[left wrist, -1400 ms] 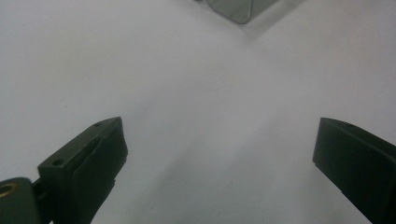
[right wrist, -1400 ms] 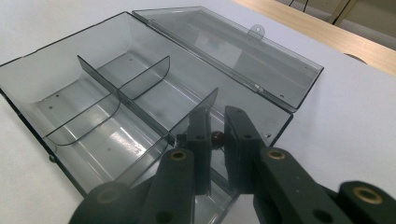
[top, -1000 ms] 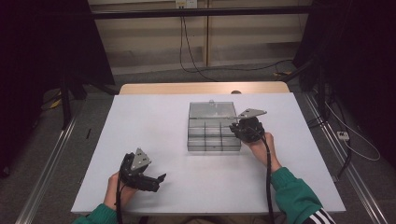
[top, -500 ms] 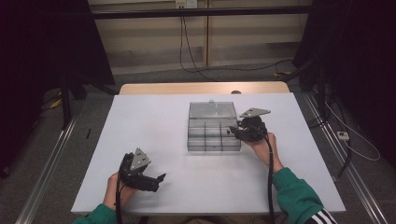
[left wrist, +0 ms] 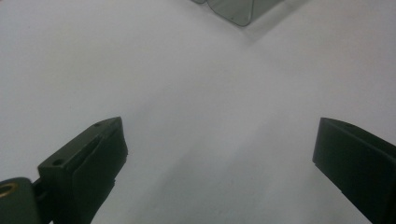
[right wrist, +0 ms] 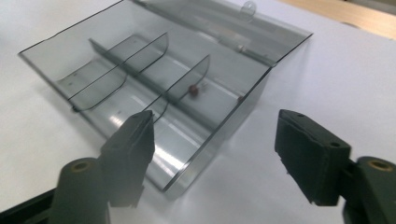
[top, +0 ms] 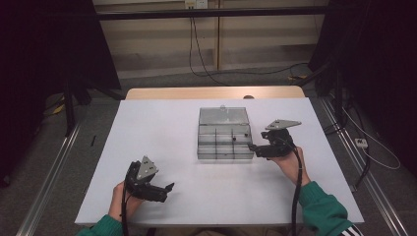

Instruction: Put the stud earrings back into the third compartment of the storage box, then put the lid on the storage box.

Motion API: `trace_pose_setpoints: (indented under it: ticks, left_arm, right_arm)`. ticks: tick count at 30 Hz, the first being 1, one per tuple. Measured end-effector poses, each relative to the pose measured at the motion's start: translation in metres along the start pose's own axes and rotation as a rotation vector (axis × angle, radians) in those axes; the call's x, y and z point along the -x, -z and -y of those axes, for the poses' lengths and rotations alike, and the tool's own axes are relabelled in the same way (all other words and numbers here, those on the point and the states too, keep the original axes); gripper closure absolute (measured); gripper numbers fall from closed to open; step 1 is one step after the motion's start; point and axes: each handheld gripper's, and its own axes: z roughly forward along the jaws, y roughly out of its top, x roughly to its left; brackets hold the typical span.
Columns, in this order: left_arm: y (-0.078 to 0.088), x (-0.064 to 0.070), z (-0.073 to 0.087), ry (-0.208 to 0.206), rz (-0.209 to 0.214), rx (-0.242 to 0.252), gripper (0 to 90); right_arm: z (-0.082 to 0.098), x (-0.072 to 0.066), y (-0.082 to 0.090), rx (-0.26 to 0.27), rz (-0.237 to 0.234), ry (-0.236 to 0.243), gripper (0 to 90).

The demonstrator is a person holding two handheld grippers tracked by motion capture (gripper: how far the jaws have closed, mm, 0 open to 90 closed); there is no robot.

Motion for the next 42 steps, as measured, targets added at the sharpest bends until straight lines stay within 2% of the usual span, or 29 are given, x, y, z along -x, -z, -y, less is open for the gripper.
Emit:
trace_pose_setpoints:
  ticks: [10, 14, 19, 31, 37, 42]
  left_arm:
    - [0.000, 0.000, 0.000, -0.001, -0.001, 0.000, 2.5]
    - [-0.001, 0.000, 0.000, 0.006, 0.000, 0.006, 2.5]
    - [0.000, -0.001, 0.000, 0.000, 0.000, 0.003, 2.5]
    - [-0.001, 0.000, -0.001, -0.004, 0.003, 0.002, 2.5]
    - [0.000, 0.000, -0.007, -0.029, -0.019, 0.013, 2.5]
    - [-0.004, 0.000, -0.016, -0.023, -0.011, 0.028, 2.5]
  right_arm:
    - [0.010, -0.003, 0.014, -0.003, -0.043, 0.007, 11.8]
    - [0.016, -0.003, 0.017, -0.021, -0.070, 0.022, 8.1]
    - [0.022, -0.001, 0.020, -0.026, -0.081, 0.009, 4.4]
    - [0.032, -0.002, 0.026, -0.037, -0.069, 0.023, 3.8]
    - [0.031, -0.001, 0.026, -0.032, -0.062, 0.024, 3.8]
    - [0.032, 0.001, 0.025, -0.036, -0.059, 0.019, 3.8]
